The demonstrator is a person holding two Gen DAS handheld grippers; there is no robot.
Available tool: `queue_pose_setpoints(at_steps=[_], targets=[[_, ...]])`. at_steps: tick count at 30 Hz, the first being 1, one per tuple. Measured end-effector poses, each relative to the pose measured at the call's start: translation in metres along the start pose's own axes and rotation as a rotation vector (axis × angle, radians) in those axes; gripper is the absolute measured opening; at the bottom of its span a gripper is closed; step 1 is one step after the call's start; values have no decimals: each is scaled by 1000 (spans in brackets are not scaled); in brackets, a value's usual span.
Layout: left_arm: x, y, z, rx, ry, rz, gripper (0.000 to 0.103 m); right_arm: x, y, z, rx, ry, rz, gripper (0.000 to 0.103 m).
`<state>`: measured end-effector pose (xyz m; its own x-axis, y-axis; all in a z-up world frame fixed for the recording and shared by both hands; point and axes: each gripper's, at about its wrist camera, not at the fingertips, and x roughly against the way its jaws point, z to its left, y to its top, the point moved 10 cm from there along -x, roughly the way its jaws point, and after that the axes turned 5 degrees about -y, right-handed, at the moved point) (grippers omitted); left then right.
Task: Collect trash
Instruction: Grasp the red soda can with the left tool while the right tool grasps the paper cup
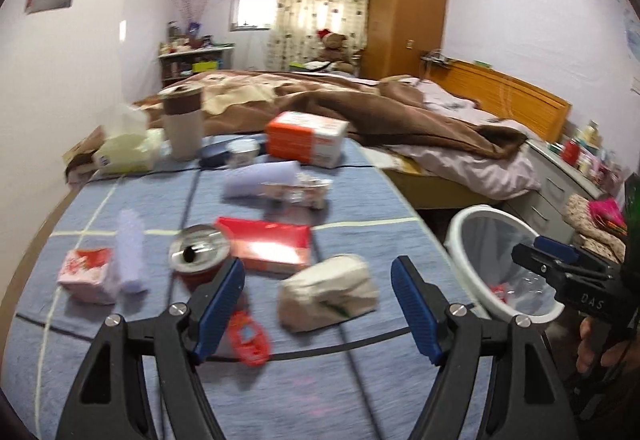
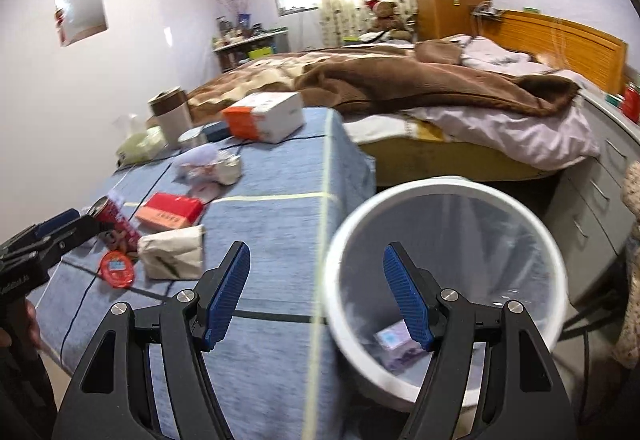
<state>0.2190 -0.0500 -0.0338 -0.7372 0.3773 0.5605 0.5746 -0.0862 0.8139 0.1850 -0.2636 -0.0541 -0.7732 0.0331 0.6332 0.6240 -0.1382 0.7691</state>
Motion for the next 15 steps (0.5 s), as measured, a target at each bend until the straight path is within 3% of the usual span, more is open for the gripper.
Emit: queue_pose_setpoints(at_steps=[6,11,15], targets=[[-2,-14,47,48,66,28,78,-23,-7,45,66,89,44,71],[-13,-25,67,76,75,61,78,-41,-12,74,83,162,93,71],[-21,-24,79,80,79,66,78,-52,-13,102,191,194,100,71]])
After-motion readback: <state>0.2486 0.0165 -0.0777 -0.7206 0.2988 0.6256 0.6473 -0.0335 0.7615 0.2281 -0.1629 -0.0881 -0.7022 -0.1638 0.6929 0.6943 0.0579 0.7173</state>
